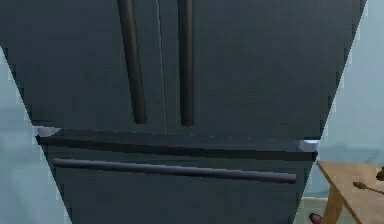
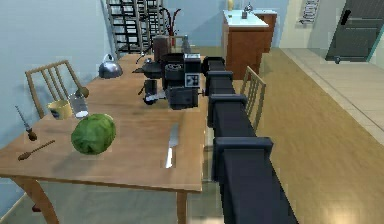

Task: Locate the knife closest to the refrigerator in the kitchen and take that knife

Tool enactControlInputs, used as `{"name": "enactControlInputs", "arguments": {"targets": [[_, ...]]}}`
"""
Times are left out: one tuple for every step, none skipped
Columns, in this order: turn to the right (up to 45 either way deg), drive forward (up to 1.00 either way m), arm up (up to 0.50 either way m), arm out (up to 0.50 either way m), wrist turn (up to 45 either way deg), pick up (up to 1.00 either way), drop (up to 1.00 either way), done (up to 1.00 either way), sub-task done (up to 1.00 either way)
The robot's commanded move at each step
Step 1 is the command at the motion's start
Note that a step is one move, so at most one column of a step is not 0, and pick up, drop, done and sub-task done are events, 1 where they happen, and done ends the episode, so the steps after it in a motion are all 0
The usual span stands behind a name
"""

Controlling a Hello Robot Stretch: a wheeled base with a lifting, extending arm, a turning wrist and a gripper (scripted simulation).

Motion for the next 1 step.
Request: {"name": "enactControlInputs", "arguments": {"targets": [[0.0,0.0,-0.3,0.0,0.0,0.0,0.0,0.0,0.0]]}}
